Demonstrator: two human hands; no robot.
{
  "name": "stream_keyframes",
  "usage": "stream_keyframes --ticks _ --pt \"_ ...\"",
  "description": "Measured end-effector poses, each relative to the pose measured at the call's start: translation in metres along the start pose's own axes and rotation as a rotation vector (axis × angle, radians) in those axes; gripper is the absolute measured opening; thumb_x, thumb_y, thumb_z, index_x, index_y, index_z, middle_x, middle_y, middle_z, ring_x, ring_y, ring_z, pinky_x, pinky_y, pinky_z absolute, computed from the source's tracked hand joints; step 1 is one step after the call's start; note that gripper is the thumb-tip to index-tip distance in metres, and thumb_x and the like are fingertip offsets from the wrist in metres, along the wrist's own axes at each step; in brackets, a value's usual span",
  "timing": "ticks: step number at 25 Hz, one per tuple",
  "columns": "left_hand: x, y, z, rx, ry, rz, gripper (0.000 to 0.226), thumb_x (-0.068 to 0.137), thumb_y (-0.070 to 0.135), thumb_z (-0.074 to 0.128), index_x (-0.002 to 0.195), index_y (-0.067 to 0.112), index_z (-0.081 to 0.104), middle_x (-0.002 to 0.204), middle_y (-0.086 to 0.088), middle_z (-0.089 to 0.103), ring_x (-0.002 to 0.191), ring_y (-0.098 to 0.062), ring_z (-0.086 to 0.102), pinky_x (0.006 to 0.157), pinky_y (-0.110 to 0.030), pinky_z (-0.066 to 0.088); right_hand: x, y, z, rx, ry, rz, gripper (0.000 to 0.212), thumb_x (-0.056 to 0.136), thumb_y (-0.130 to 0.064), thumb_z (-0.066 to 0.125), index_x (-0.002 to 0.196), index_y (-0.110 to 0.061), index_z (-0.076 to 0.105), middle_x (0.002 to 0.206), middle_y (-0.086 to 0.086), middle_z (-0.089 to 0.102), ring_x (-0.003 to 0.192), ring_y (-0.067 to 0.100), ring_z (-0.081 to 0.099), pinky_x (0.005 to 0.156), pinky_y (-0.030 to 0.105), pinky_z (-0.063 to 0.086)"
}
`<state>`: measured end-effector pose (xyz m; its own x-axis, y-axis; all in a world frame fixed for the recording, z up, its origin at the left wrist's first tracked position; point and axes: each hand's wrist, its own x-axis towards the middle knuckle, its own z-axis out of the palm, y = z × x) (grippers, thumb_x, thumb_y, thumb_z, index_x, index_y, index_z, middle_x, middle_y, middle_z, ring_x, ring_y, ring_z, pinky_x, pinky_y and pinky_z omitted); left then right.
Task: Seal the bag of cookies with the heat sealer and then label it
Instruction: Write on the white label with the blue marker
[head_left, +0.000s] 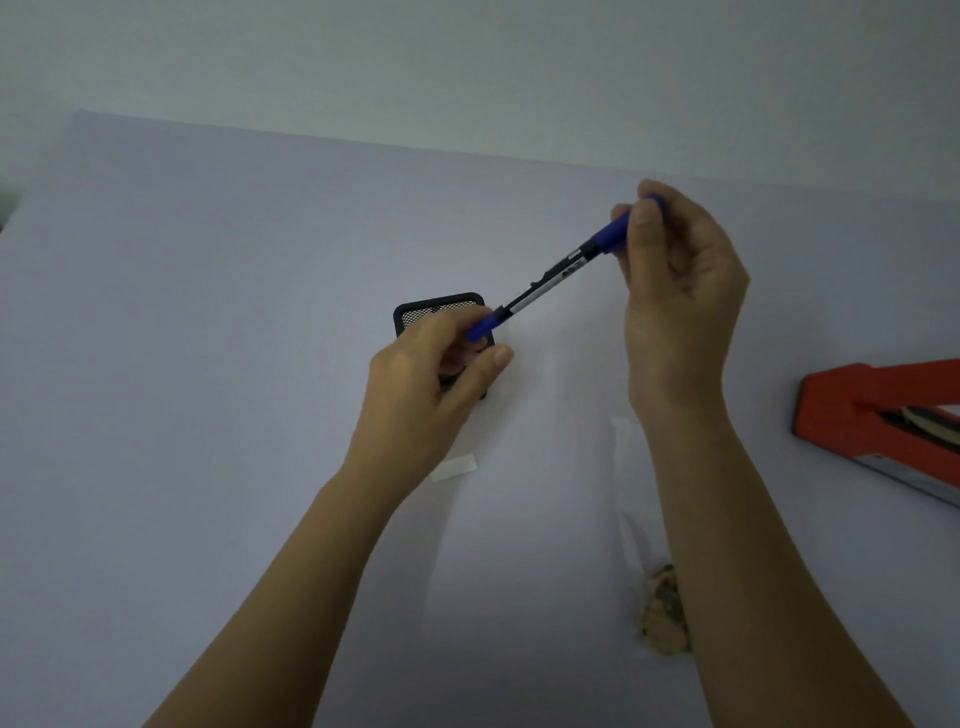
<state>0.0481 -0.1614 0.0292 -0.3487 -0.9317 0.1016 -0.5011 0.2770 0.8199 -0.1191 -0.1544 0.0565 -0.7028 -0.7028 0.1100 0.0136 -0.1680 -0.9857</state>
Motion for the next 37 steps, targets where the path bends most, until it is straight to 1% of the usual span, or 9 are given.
stream_keyframes --ticks 4,9,16,20,24,26,30,33,37 --pt "-0.005 0.005 0.007 0.010 0.075 0.099 0.024 0.089 0.030 0.057 0.099 0.012 0.069 0.075 0.017 0.058 0.070 0.004 0.054 0.063 -0.003 0.039 -0.014 0.002 -0.002 0.029 0.041 0.123 0.017 0.095 -0.025 0.051 0.107 -0.012 0.054 0.086 -0.002 0.064 0.074 0.000 0.064 0.068 0.019 0.052" --pt "-0.013 0.008 0.023 0.142 -0.111 0.229 0.040 0.093 0.037 0.041 0.090 0.007 0.066 0.069 0.004 0.060 0.067 -0.010 0.049 0.059 -0.017 0.042 -0.034 0.018 0.003 -0.102 0.063 0.326 0.035 0.097 -0.031 0.044 0.064 -0.018 0.045 0.049 -0.009 0.045 0.040 0.001 0.043 0.043 0.016 0.040" --pt "-0.024 0.018 0.022 -0.179 -0.307 -0.178 0.034 0.094 0.035 0.042 0.068 0.021 0.060 0.054 0.009 0.059 0.052 -0.005 0.056 0.055 -0.015 0.047 -0.035 0.030 0.002 -0.118 0.088 0.424 0.041 0.096 -0.031 0.044 0.058 -0.016 0.042 0.040 -0.011 0.044 0.037 0.000 0.043 0.041 0.014 0.042" --pt "-0.047 -0.004 0.003 -0.626 -0.366 -0.589 0.035 0.087 0.038 0.047 0.072 0.012 0.065 0.055 0.003 0.058 0.050 -0.009 0.048 0.054 -0.017 0.044 -0.013 0.029 -0.020 0.099 0.320 0.475 0.040 0.098 -0.031 0.042 0.061 -0.016 0.041 0.037 -0.012 0.046 0.035 0.002 0.043 0.045 0.021 0.038" --pt "-0.082 -0.050 -0.016 -0.227 -0.283 -0.584 0.022 0.093 0.024 0.049 0.106 0.034 0.065 0.077 0.006 0.067 0.068 -0.004 0.060 0.071 -0.013 0.046 -0.016 0.031 -0.035 0.010 0.078 0.340 0.035 0.093 -0.031 0.054 0.062 -0.018 0.043 0.048 -0.010 0.053 0.042 0.003 0.048 0.046 0.017 0.043" --pt "-0.086 -0.068 -0.022 0.053 -0.191 -0.506 0.029 0.094 0.020 0.049 0.121 0.030 0.055 0.081 0.004 0.065 0.071 -0.005 0.060 0.065 -0.009 0.044 -0.038 0.043 -0.034 -0.007 -0.069 0.357 0.033 0.088 -0.021 0.061 0.060 -0.019 0.043 0.051 -0.010 0.055 0.046 0.002 0.053 0.050 0.015 0.047" --pt "-0.079 -0.095 -0.034 0.414 -0.053 -0.367 0.007 0.087 0.012 0.060 0.091 0.010 0.055 0.064 -0.004 0.059 0.056 -0.021 0.054 0.054 -0.028 0.045 -0.077 0.067 -0.038 -0.030 -0.238 0.453 0.027 0.089 -0.021 0.054 0.065 -0.017 0.043 0.051 -0.010 0.055 0.049 0.002 0.053 0.055 0.016 0.049" --pt "-0.074 -0.116 -0.036 0.486 -0.087 -0.315 0.007 0.083 0.008 0.064 0.084 0.007 0.058 0.066 -0.003 0.058 0.055 -0.023 0.053 0.055 -0.035 0.047 -0.101 0.078 -0.035 -0.097 -0.252 0.486 0.024 0.087 -0.031 0.049 0.074 -0.011 0.051 0.066 -0.009 0.066 0.061 0.006 0.064 0.062 0.019 0.055" --pt "-0.076 -0.109 -0.034 0.427 0.013 -0.436 0.044 0.081 0.027 0.070 0.117 0.010 0.050 0.092 0.001 0.052 0.074 -0.019 0.052 0.067 -0.034 0.046 -0.113 0.082 -0.034 -0.107 -0.231 0.512 0.022 0.079 -0.029 0.057 0.074 -0.008 0.051 0.067 -0.005 0.069 0.060 0.007 0.067 0.058 0.016 0.054"
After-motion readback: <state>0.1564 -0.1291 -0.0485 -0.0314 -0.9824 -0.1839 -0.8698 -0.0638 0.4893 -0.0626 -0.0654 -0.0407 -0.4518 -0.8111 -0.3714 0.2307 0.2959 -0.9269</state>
